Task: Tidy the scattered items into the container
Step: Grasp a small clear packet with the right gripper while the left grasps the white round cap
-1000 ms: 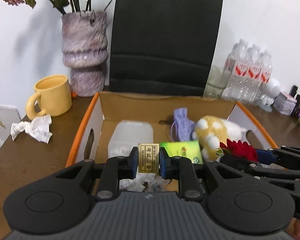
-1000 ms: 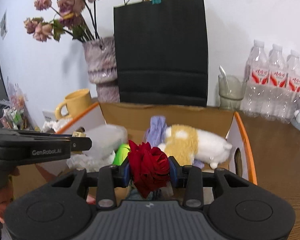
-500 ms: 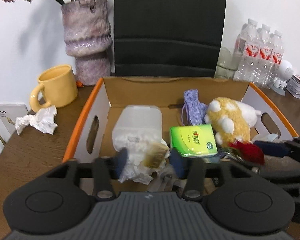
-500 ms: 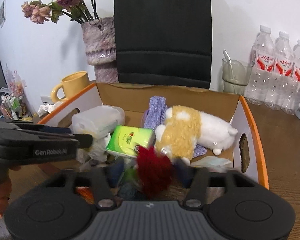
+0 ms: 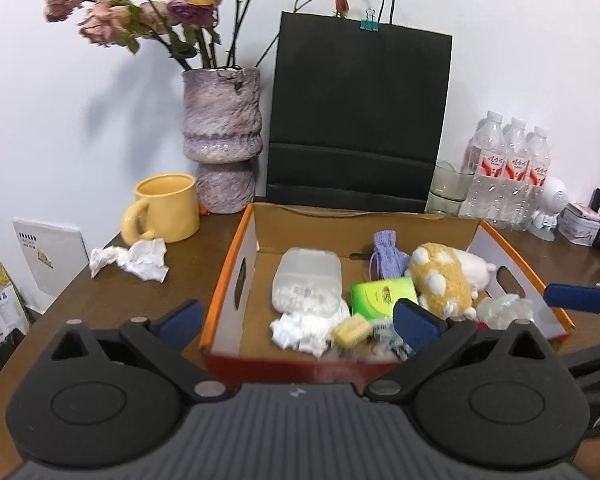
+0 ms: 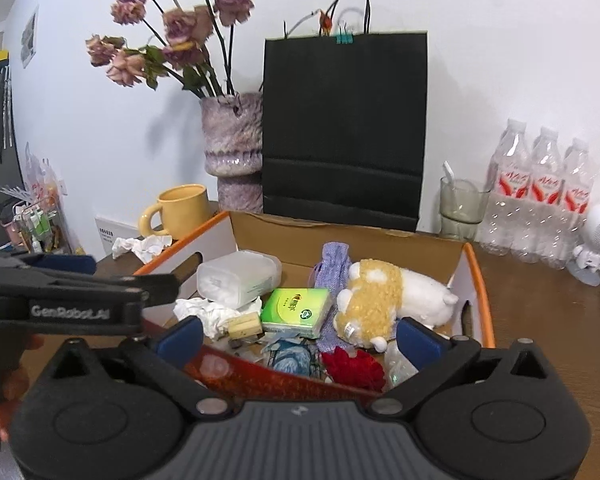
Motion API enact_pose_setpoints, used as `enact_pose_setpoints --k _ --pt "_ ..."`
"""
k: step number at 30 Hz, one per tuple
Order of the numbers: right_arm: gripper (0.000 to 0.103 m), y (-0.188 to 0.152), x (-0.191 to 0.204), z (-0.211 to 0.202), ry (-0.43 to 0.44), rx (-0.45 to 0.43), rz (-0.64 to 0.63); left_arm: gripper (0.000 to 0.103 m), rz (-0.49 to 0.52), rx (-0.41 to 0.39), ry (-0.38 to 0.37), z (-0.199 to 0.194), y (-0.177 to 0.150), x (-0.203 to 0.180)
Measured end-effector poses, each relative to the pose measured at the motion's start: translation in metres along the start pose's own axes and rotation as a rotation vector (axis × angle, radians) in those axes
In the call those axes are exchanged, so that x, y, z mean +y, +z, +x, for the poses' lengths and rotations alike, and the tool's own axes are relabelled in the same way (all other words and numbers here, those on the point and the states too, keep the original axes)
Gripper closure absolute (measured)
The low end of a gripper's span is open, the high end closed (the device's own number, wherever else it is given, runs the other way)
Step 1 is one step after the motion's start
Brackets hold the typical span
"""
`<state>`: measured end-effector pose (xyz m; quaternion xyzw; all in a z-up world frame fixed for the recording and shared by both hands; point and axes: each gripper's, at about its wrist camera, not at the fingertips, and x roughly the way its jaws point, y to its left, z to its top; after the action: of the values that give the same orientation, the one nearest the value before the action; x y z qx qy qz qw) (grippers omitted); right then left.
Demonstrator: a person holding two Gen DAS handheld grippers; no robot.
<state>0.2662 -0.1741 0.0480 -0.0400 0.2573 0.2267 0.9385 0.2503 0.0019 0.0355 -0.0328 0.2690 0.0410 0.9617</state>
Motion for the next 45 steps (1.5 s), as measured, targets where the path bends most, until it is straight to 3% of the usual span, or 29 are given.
enact_pose_setpoints --k 12,21,27,29,35,42,44,45 --pt "0.0 -0.037 0.01 -0.039 -0.034 0.021 0.014 0.0 -0.08 0.033 -0.013 -0.036 -0.044 0.041" --pt "0.001 -0.073 0.016 -0.041 -0.039 0.088 0.016 0.0 -0.055 0.058 -0.013 -0.039 -0.068 0.046" --pt "0.014 -0.081 0.014 -0.028 -0.042 0.133 0.033 0.0 -0.038 0.082 -0.02 -0.028 -0.074 0.046" --pt "0.025 -0.078 0.015 -0.021 -0.033 0.136 0.041 0.0 -0.034 0.084 -0.018 -0.024 -0.074 0.045" --pt "0.046 -0.07 0.023 0.011 -0.015 0.169 0.093 0.0 -0.043 0.092 -0.026 -0.011 -0.073 0.048" --pt "0.072 -0.061 0.036 0.05 -0.072 0.211 0.099 0.001 -0.027 0.093 -0.019 -0.001 -0.075 0.057" --pt "0.086 -0.063 0.041 0.053 -0.094 0.209 0.057 0.001 -0.017 0.093 -0.024 0.001 -0.075 0.057" --pt "0.086 -0.064 0.041 0.052 -0.096 0.206 0.05 0.001 -0.012 0.096 -0.031 0.002 -0.075 0.056"
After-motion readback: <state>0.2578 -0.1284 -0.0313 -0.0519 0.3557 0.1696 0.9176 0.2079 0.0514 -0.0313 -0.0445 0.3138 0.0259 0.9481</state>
